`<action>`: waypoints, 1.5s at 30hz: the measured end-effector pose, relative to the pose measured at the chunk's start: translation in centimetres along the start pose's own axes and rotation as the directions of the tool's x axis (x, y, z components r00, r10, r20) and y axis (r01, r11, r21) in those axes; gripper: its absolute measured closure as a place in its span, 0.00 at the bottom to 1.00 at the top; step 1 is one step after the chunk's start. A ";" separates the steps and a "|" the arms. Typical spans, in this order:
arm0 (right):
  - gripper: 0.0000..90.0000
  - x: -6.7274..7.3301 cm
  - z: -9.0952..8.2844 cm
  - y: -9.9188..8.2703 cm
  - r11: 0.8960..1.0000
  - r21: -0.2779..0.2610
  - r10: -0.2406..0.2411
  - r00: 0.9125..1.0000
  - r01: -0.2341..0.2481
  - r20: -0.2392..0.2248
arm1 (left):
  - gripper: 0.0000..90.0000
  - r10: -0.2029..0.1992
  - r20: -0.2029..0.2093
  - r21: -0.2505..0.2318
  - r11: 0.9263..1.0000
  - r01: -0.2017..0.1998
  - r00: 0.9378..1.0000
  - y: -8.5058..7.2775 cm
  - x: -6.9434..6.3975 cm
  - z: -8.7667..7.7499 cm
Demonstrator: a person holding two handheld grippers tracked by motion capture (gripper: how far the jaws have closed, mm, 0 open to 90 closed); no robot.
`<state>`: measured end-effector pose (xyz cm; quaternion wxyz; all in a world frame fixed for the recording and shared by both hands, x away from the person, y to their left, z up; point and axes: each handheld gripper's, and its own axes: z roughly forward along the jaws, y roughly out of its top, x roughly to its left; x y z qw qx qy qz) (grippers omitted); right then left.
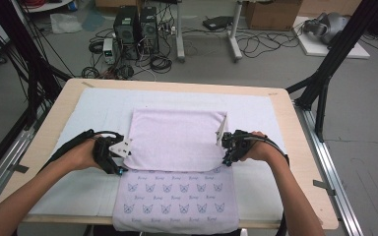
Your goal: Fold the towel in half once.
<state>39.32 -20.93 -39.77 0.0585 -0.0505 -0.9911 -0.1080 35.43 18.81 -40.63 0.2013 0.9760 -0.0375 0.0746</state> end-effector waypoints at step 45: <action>0.58 11.9 -2.0 -3.9 0.936 -0.287 -0.252 0.957 0.204 -0.144 | 0.77 0.177 0.289 -0.282 0.955 -0.093 0.941 0.3 -8.2 -6.2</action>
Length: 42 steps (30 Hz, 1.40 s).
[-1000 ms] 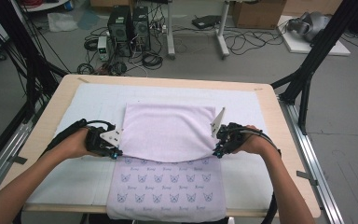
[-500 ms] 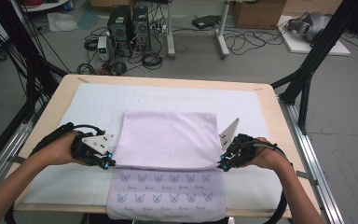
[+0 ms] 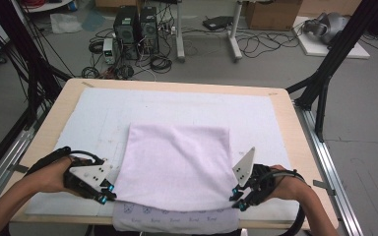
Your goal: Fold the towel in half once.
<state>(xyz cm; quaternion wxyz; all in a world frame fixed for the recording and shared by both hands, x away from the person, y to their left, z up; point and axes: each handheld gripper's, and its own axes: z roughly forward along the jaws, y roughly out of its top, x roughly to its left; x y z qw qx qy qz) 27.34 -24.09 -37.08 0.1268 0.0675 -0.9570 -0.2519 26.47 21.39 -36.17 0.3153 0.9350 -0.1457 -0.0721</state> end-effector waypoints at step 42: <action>0.42 -18.2 -2.8 1.0 0.913 0.016 0.324 0.746 -0.409 0.582 | 0.40 -0.437 -0.499 -0.124 0.890 0.438 0.748 -3.7 18.4 -2.7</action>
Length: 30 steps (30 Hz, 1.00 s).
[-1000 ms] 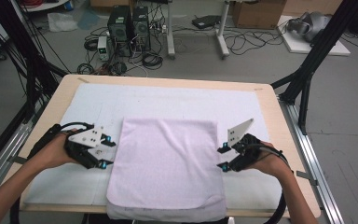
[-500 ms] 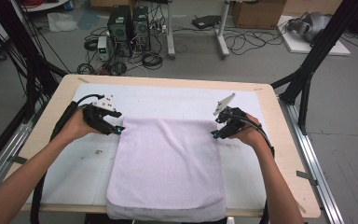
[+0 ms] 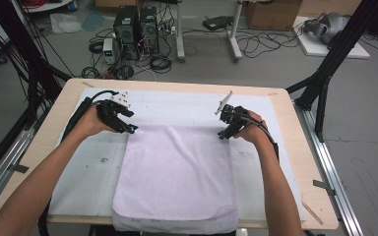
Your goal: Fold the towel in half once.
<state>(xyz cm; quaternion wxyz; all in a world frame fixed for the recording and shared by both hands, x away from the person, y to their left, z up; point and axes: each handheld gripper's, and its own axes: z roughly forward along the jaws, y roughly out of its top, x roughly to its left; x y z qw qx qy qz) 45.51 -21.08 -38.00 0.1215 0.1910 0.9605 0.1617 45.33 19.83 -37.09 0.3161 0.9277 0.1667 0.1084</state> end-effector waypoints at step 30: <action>0.96 -3.3 3.3 0.8 0.994 0.086 -0.054 0.979 0.072 -0.197 | 0.96 -0.037 0.121 0.212 0.977 0.011 0.992 0.1 2.9 4.8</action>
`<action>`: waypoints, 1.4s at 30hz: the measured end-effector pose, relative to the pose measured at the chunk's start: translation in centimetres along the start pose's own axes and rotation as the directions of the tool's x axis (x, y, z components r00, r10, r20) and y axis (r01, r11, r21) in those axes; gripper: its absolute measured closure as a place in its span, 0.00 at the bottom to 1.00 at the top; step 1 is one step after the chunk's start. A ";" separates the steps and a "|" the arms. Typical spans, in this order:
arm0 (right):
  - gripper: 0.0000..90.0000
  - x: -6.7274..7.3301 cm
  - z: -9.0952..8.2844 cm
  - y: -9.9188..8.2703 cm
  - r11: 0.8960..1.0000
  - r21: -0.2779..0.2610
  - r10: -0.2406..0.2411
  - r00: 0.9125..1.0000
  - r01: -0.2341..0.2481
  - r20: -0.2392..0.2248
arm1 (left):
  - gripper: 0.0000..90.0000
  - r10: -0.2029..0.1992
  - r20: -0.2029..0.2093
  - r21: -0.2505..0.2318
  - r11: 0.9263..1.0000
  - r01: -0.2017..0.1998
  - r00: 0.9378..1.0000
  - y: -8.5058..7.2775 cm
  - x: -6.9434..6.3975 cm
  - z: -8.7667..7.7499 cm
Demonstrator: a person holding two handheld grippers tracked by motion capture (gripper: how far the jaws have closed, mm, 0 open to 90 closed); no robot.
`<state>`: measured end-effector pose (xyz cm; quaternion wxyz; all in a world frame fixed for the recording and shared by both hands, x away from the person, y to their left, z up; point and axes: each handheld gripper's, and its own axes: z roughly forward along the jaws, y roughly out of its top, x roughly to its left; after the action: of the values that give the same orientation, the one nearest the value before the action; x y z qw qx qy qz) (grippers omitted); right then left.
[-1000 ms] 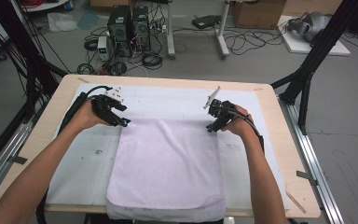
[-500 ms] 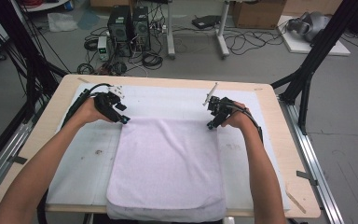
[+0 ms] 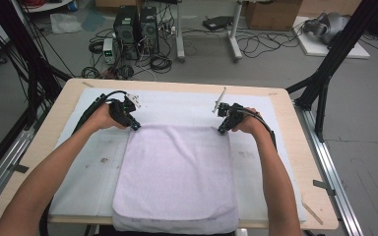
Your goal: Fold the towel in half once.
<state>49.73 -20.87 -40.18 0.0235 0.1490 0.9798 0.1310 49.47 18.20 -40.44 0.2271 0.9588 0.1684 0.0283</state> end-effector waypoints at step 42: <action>0.50 -1.5 -7.3 -1.0 0.954 -0.270 0.200 0.943 -0.126 0.266 | 0.39 0.028 -0.195 -0.184 0.981 -0.065 0.980 2.3 3.2 -6.2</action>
<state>50.28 -24.08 -33.41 0.1745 0.2435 0.9256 0.2315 52.39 20.03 -33.96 0.2993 0.9293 0.1636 0.1418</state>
